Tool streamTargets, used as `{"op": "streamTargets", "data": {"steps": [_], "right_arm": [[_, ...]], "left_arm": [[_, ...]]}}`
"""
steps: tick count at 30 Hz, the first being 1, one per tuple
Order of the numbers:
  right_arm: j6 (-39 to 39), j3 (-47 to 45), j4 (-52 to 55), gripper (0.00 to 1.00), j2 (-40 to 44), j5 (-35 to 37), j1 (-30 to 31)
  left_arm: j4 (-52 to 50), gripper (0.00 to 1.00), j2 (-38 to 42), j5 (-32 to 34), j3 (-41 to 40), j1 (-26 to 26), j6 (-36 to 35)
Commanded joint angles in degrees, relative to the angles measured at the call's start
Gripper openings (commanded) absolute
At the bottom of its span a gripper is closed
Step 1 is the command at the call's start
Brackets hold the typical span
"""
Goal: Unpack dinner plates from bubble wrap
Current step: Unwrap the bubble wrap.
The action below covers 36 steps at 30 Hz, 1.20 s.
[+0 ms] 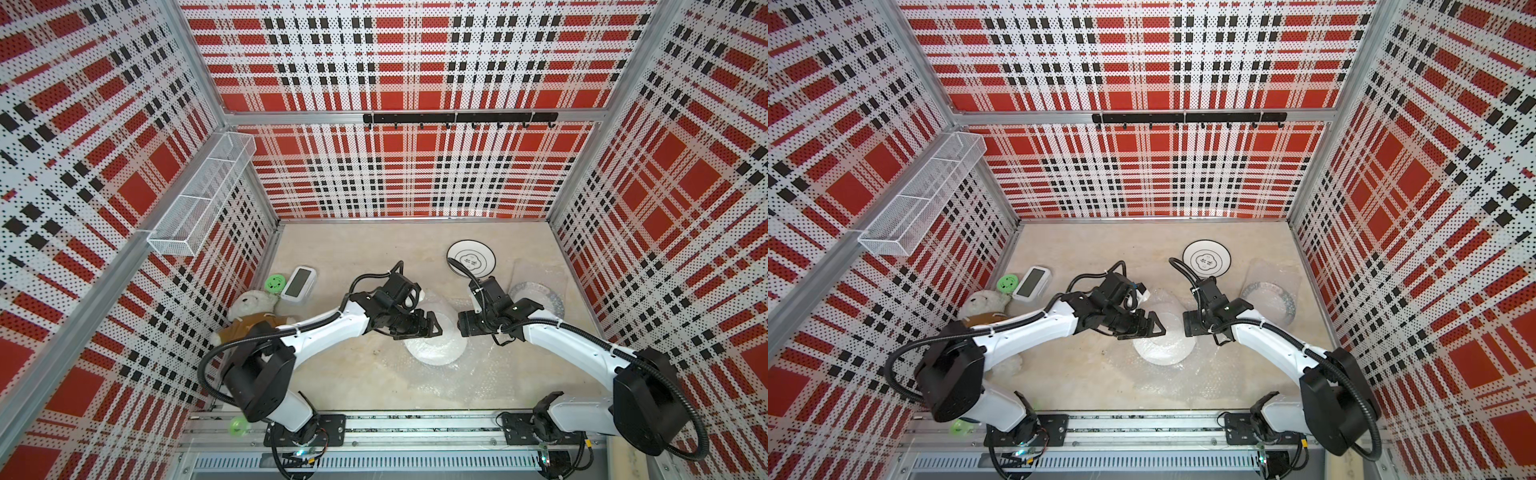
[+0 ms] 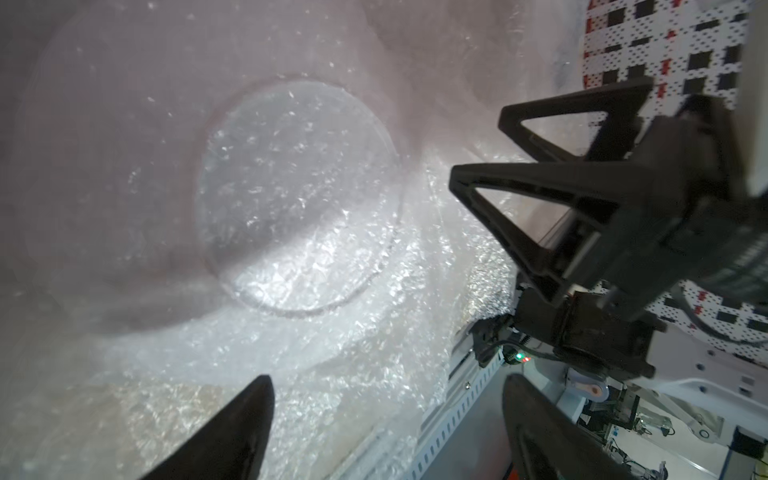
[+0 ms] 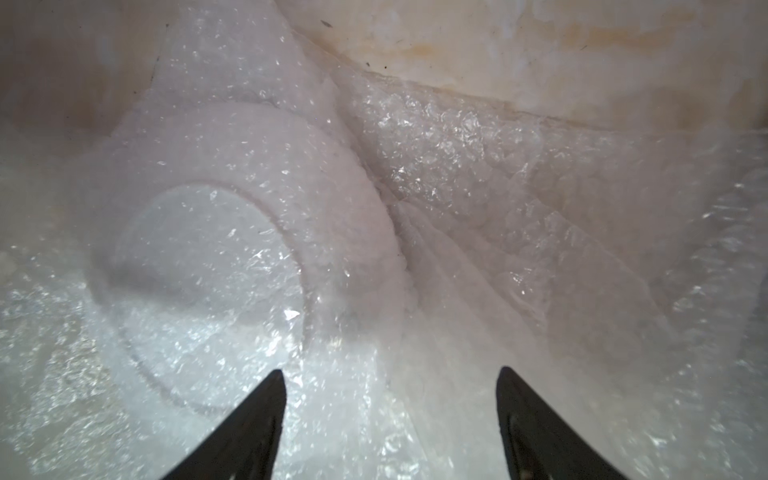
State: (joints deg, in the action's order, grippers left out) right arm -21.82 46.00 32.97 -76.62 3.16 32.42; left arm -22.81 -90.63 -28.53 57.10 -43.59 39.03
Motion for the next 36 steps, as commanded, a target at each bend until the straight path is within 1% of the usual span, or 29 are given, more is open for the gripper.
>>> {"op": "streamTargets", "data": {"steps": [1, 6, 10, 13, 16, 18, 20, 23, 26, 31, 36], "right_arm": [[1.25, 1.12, -2.86, 0.73, -1.74, 0.81, 0.25], [1.61, 1.1, -4.01, 0.67, -4.33, -0.37, 0.56], [2.01, 1.08, -4.17, 0.63, -5.35, 0.7, 0.52], [2.22, 1.26, -4.05, 0.56, -6.27, 1.3, 0.53], [2.31, 1.26, -4.38, 0.46, -6.7, 1.17, 0.53], [2.48, 1.34, -4.52, 0.36, -6.79, 1.07, 0.52], [2.55, 1.49, -4.49, 0.24, -6.79, 1.17, 0.54], [2.64, 1.82, -4.48, 0.08, -6.79, 1.1, 0.52], [2.25, 1.67, -5.6, 0.0, -6.82, 0.27, 0.47], [0.54, 1.27, -7.6, 0.0, -6.41, -1.25, -0.27], [-2.39, -1.84, -11.85, 0.0, -3.58, -8.13, -5.82]], "left_arm": [[7.3, 0.87, -2.69, 0.29, -0.05, 0.0, 2.2], [11.12, 0.87, -6.38, -1.71, 1.08, -0.69, 2.97], [12.19, 0.91, -7.46, -1.93, 0.27, -0.69, 3.15], [12.77, 0.93, -7.97, -1.86, -0.92, -0.53, 3.33], [13.45, 0.95, -8.23, -1.79, -1.89, -0.53, 3.5], [12.9, 0.95, -8.43, -1.09, -2.34, -0.4, 3.43], [11.98, 0.95, -8.68, -0.44, -2.68, -0.27, 3.26], [10.27, 0.94, -8.99, 0.14, -2.81, -0.26, 2.29], [9.11, 0.94, -9.3, 0.41, -3.17, -0.18, 1.6], [6.35, 0.94, -9.74, 1.37, -3.45, 0.34, 0.09], [3.4, 0.94, -9.91, 2.68, -3.21, 0.35, -1.82]]}}
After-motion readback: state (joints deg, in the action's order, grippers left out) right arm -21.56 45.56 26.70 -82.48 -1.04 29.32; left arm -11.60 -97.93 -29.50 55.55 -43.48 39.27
